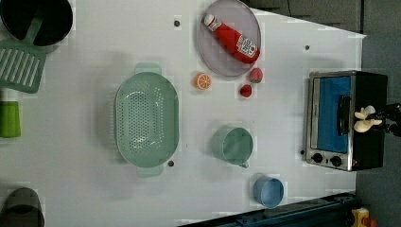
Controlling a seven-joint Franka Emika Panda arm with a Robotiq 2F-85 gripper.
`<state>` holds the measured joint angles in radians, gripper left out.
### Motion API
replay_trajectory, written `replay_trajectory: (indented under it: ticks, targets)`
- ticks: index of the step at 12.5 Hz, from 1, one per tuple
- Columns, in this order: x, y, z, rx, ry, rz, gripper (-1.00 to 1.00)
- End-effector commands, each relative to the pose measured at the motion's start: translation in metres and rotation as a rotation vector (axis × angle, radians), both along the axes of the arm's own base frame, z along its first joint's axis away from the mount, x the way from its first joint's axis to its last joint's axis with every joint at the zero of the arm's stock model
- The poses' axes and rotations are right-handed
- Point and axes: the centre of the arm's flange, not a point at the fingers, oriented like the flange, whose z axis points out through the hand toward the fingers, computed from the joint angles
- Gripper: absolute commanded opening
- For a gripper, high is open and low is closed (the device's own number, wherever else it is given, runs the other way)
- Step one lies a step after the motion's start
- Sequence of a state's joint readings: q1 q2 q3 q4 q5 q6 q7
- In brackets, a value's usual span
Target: Pick banana from oven and place on table.
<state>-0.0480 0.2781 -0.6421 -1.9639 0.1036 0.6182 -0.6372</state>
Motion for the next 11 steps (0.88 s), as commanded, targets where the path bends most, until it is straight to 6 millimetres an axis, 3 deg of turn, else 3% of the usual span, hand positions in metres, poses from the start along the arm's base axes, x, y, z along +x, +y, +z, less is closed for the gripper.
replay_trajectory:
  ticks: [1,3,5,8,10,11]
  targets:
    - [-0.017,-0.016,0.007,0.004,-0.017,-0.023,-0.50]
    - [-0.016,-0.017,0.013,0.002,-0.024,-0.023,-0.56]
    - [-0.010,-0.017,0.047,0.010,-0.045,-0.014,-0.56]
    - [0.004,0.003,0.152,-0.008,-0.030,0.073,-0.56]
    - [0.016,0.043,0.221,-0.061,-0.009,0.175,-0.56]
    - [0.021,0.073,0.244,-0.051,-0.006,0.223,-0.56]
